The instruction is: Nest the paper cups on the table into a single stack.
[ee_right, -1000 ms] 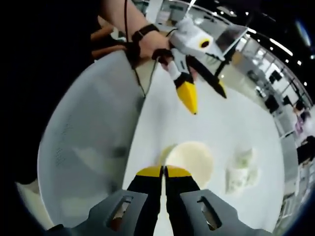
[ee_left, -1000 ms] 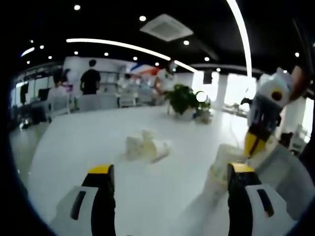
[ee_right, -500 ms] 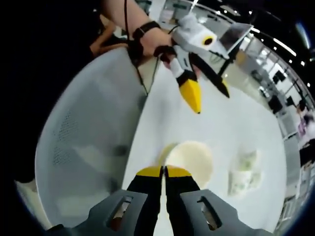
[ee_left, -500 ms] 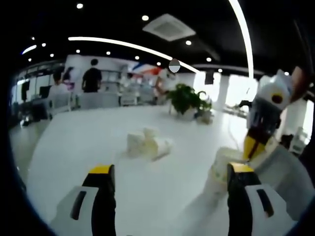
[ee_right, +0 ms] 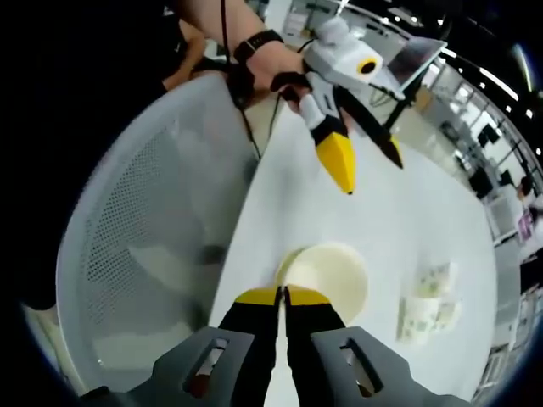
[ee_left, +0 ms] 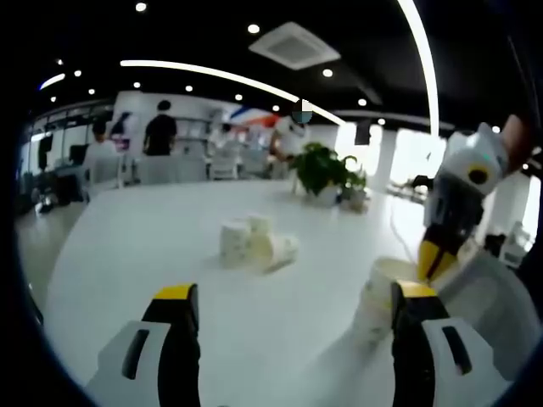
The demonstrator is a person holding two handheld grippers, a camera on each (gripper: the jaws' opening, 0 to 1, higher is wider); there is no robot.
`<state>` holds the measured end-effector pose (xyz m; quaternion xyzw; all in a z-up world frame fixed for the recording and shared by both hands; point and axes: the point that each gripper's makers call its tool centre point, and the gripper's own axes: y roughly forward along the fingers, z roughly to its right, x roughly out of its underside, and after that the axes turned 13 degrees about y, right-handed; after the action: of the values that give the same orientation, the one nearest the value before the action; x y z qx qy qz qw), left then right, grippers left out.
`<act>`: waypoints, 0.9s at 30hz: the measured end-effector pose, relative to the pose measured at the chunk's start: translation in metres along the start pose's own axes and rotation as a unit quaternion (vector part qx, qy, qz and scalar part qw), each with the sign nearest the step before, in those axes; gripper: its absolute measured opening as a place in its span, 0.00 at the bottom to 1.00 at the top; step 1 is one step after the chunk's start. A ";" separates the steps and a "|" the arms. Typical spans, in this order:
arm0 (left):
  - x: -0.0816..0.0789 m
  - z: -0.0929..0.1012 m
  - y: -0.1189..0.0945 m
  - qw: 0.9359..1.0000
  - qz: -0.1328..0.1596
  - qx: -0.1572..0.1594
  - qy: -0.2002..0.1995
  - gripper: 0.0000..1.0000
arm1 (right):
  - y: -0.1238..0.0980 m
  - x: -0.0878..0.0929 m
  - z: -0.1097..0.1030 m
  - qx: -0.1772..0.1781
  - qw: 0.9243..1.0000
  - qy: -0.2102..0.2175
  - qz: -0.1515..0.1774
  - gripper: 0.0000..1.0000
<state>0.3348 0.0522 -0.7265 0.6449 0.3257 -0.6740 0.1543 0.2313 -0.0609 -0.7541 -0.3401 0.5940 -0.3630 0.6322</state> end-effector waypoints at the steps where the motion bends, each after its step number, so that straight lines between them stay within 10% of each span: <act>1: 0.001 -0.001 0.000 1.000 0.000 -0.001 0.000 0.92 | 0.001 0.001 0.000 -0.001 1.000 0.000 -0.002 0.00; 27: 0.006 0.001 -0.003 1.000 0.001 -0.004 -0.006 0.91 | 0.015 0.005 -0.005 -0.027 0.999 -0.011 -0.026 0.00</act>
<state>0.3315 0.0555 -0.7310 0.6407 0.3266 -0.6763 0.1594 0.2271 -0.0582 -0.7697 -0.3760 0.5875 -0.3595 0.6199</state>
